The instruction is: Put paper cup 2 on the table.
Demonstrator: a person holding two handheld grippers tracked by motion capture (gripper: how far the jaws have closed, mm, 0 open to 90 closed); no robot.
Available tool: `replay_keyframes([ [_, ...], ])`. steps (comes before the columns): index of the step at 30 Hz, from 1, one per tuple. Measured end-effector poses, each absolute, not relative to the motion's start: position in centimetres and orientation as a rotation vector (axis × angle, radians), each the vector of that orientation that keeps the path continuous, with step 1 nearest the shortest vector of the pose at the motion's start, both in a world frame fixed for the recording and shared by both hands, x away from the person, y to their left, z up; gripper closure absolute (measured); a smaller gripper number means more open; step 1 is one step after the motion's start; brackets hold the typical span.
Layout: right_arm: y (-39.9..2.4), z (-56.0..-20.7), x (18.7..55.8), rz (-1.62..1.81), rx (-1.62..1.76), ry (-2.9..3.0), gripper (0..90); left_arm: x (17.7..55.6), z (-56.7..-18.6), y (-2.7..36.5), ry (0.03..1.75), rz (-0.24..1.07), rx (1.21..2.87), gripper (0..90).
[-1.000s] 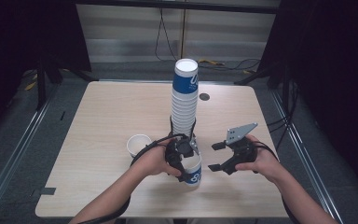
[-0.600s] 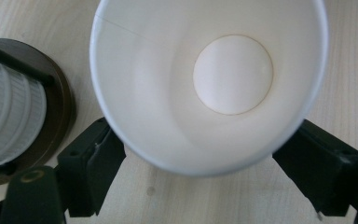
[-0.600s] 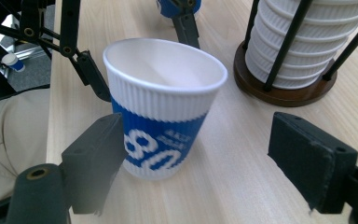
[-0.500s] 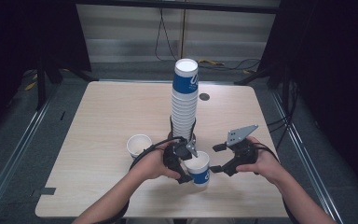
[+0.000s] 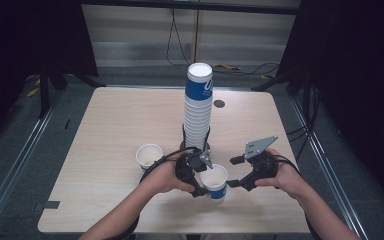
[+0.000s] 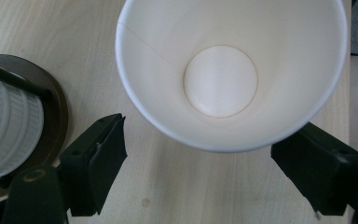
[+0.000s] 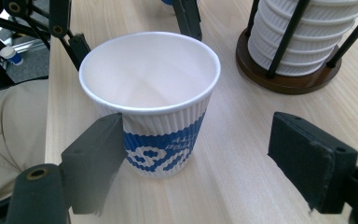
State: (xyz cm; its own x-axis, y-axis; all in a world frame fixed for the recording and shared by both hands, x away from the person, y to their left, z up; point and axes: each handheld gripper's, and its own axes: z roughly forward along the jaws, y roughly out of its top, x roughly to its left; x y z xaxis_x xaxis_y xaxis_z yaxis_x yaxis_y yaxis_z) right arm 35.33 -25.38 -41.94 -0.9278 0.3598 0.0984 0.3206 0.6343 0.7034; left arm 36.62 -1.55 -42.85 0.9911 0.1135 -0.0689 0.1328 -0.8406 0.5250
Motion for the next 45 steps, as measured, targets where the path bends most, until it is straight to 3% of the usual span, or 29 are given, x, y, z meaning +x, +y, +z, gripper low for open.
replay_keyframes([
  [22, -27.3, -43.4, 33.7, 1.152, 0.620, 2.785, 17.1, 36.4, -42.7, 0.6, 0.219, -0.044, 2.529, 18.1],
  [45, -30.2, -44.9, 32.5, 1.114, 0.736, 2.728, 16.4, 35.7, -44.6, 6.8, 0.350, -0.031, 2.435, 17.7],
])
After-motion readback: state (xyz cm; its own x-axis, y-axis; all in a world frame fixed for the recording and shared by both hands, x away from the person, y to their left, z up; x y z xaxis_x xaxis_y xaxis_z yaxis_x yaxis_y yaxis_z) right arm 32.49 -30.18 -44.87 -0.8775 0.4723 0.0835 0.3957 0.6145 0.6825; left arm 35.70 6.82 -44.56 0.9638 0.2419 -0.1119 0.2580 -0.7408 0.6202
